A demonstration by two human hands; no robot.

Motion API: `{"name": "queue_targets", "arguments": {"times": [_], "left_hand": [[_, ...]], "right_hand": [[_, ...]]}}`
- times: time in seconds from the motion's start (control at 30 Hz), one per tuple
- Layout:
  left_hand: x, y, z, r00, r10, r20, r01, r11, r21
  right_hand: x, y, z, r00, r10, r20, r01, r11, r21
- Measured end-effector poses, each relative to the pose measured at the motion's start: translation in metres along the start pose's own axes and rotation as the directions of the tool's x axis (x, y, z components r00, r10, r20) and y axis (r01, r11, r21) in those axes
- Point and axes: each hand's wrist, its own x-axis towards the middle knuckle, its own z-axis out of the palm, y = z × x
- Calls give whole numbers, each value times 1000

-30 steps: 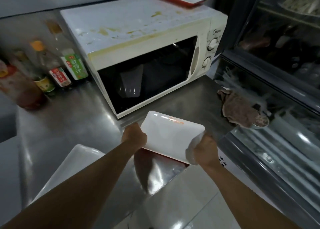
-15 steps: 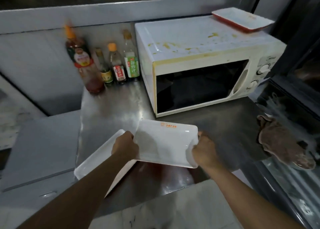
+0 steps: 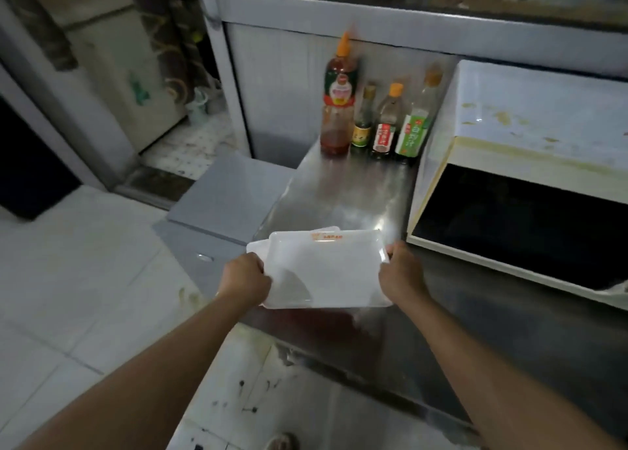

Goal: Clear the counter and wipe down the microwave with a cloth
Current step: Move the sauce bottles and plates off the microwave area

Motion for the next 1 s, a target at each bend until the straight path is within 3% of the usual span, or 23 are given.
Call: {"name": "queue_targets", "arguments": {"times": [0.3, 0.73, 1.0], "left_hand": [[19, -32, 9, 990, -130, -57, 127, 990, -56], [41, -45, 22, 992, -104, -67, 109, 992, 70], [35, -40, 22, 993, -94, -68, 97, 994, 48]], "right_hand": [[43, -28, 47, 992, -120, 47, 122, 992, -42], [57, -25, 77, 994, -52, 95, 63, 991, -120], [62, -20, 80, 996, -75, 56, 82, 988, -132]]}}
